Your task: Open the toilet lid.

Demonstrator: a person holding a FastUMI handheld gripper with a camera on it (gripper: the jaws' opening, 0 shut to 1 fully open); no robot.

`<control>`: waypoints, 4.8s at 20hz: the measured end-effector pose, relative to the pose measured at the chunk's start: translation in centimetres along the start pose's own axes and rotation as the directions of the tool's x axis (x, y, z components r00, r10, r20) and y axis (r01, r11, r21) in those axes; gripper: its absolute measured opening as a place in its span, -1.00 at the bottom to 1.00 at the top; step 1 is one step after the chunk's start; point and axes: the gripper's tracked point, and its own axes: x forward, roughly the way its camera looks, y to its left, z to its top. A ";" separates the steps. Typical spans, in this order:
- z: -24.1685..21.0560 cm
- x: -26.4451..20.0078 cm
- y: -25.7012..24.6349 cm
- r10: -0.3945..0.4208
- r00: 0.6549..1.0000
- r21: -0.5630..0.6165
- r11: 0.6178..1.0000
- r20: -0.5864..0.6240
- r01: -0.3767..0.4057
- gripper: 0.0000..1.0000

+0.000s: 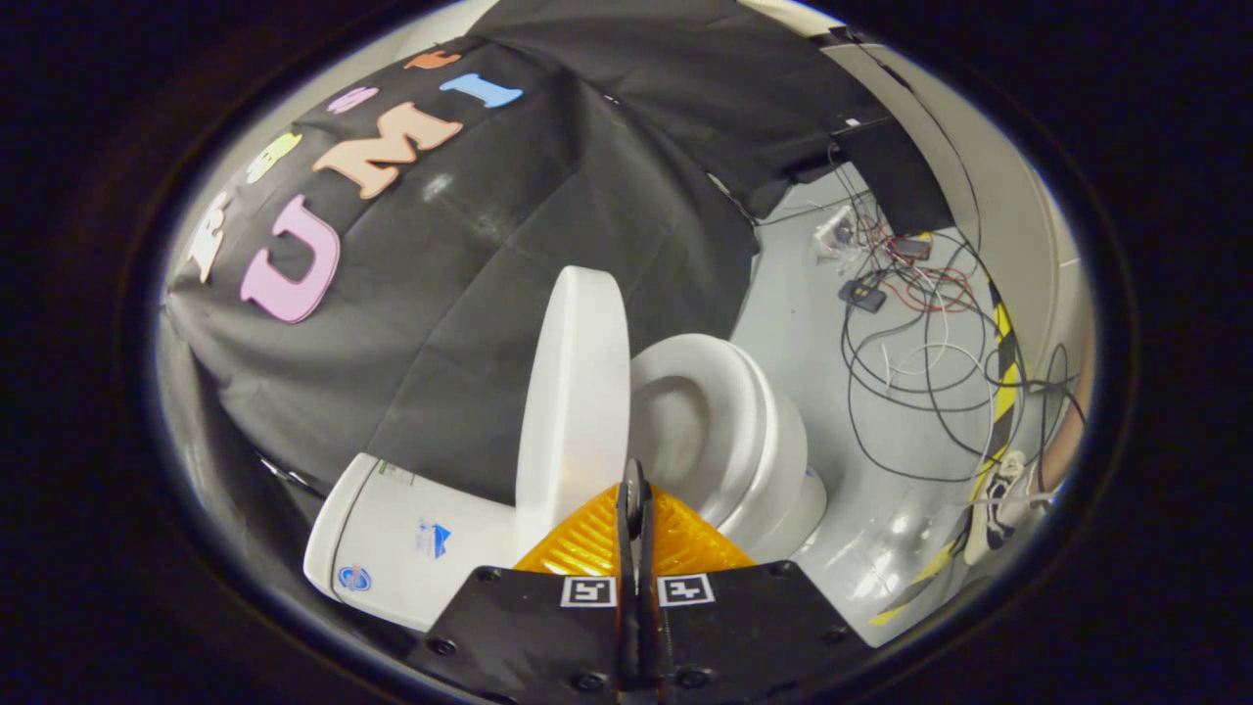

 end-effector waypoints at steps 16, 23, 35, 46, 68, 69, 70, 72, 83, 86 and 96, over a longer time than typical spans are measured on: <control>0.5 -2.9 8.1 0.164 0.986 -0.290 0.946 0.033 -0.147 -0.94; 0.0 -4.1 11.8 0.258 0.966 -0.404 0.885 0.016 -0.230 -0.88; -2.6 -5.7 18.3 0.410 0.910 -0.582 0.726 -0.060 -0.366 -0.86; -6.4 -6.5 23.1 0.504 0.849 -0.711 0.539 -0.157 -0.451 -0.86; -14.5 -6.6 29.1 0.568 0.761 -0.741 0.354 -0.314 -0.570 -0.85; -14.9 -6.7 29.3 0.569 0.757 -0.739 0.350 -0.320 -0.576 -0.85; -15.2 -6.5 29.5 0.569 0.755 -0.740 0.343 -0.326 -0.579 -0.85; -15.6 -6.5 29.7 0.569 0.748 -0.744 0.324 -0.340 -0.585 -0.85; -14.0 -7.6 29.7 0.620 0.707 -0.737 0.292 -0.340 -0.610 -0.11; -12.3 -8.1 29.9 0.635 0.703 -0.739 0.296 -0.320 -0.605 0.26; -0.2 -8.7 27.3 0.666 0.709 -0.767 0.322 -0.233 -0.555 0.98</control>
